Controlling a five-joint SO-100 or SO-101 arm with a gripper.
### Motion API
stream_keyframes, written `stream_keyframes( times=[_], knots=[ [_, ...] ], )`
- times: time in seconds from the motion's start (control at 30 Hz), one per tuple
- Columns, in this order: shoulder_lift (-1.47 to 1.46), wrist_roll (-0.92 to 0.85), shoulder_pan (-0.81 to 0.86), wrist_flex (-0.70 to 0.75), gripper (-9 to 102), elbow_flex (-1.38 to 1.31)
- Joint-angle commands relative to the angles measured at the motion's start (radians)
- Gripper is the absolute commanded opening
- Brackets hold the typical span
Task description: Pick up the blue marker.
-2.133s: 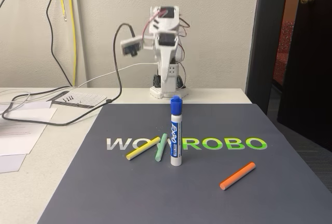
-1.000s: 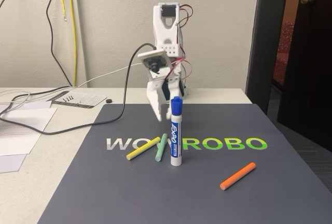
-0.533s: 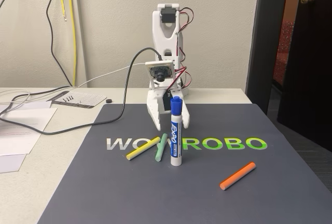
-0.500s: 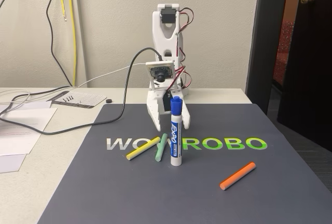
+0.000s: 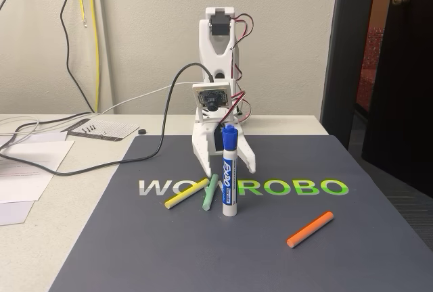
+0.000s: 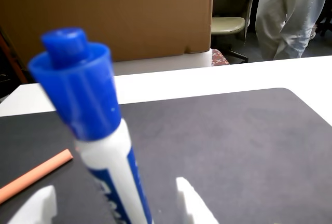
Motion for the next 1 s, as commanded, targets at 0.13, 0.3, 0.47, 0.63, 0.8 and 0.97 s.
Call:
stream_keyframes(
  times=[0.13,0.3,0.47,0.63,0.8,0.97],
  knots=[
    [-0.037,-0.003,-0.009,0.046,32,-0.135],
    [-0.052,-0.006,-0.003,0.078,32,-0.175],
    [-0.074,-0.006,0.000,0.087,32,-0.201],
    [-0.074,-0.002,0.006,0.089,31,-0.193],
    [-0.054,0.000,0.011,0.077,29,-0.153],
    [-0.046,0.003,0.006,0.040,28,-0.112]
  ],
)
